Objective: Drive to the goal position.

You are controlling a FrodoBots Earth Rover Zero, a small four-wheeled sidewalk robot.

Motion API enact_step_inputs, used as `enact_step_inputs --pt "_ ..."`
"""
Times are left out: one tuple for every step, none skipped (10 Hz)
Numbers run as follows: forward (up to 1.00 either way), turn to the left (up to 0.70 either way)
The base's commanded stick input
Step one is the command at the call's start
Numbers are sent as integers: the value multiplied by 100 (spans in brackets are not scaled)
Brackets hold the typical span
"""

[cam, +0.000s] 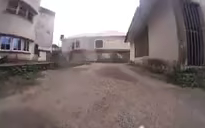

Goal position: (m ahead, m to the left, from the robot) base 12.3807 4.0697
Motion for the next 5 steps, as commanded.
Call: enact_step_inputs --pt "30 0" --pt "30 0" --pt "30 0" --pt "30 0" --pt "30 0"
